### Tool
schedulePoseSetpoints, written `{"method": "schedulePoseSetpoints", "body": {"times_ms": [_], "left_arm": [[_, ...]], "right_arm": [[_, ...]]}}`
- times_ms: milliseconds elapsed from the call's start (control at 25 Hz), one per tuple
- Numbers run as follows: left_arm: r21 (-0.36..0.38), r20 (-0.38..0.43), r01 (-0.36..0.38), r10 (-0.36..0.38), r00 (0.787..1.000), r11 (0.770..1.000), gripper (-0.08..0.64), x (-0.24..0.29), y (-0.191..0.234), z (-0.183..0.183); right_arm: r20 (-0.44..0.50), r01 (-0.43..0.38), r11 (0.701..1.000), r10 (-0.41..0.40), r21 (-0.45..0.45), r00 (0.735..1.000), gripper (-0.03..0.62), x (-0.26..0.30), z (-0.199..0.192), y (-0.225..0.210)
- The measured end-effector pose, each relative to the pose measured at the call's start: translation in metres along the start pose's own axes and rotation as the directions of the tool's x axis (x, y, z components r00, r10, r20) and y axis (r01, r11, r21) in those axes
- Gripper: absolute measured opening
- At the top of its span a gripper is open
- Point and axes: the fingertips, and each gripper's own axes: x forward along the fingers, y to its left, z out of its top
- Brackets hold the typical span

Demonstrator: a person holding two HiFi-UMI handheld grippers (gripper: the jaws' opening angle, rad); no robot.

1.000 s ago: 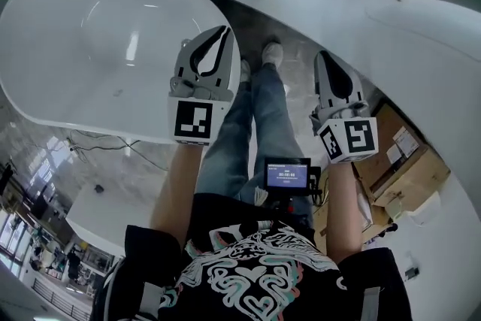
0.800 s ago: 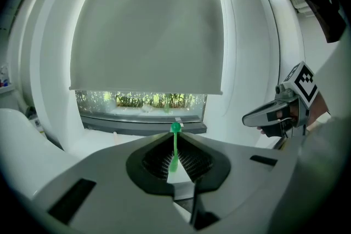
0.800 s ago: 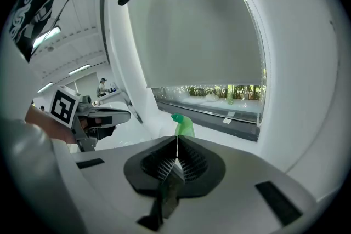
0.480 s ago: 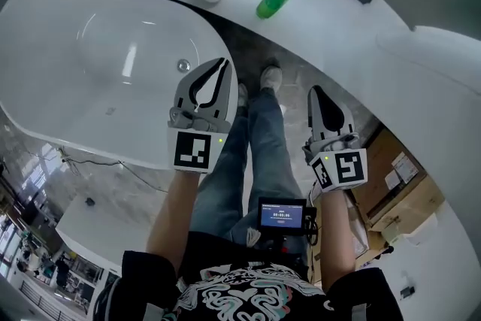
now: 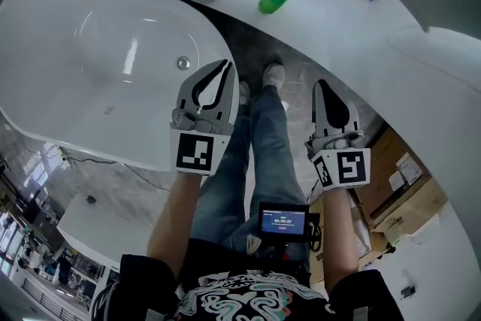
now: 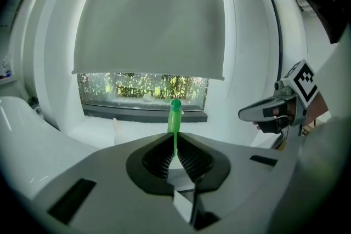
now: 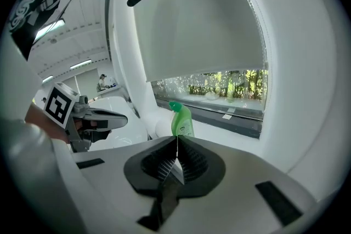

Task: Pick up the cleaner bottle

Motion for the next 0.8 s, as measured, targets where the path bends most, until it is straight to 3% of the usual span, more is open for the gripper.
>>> {"method": "schedulePoseSetpoints", "body": {"times_ms": [280,480,800], "left_arm": [[0.025,-0.017,0.016,-0.016,1.000,1.000,0.029,0.006,0.003,-0.008],[0.130,-0.031,0.038,-0.034,0.999,0.991,0.029,0.014,0.002,-0.005],[0.108,-0.032,0.024,-0.021,0.999,0.994,0.031,0.035,0.008,-0.007]], "right_arm": [[-0.007,-0.002,1.000,0.002,-0.010,1.000,0.026,0.007,-0.003,0.003],[-0.010,0.011,0.997,-0.012,-0.080,1.000,0.026,0.013,0.000,0.001],[-0.011,-0.001,0.994,-0.001,-0.109,1.000,0.026,0.031,0.002,-0.003]]}}
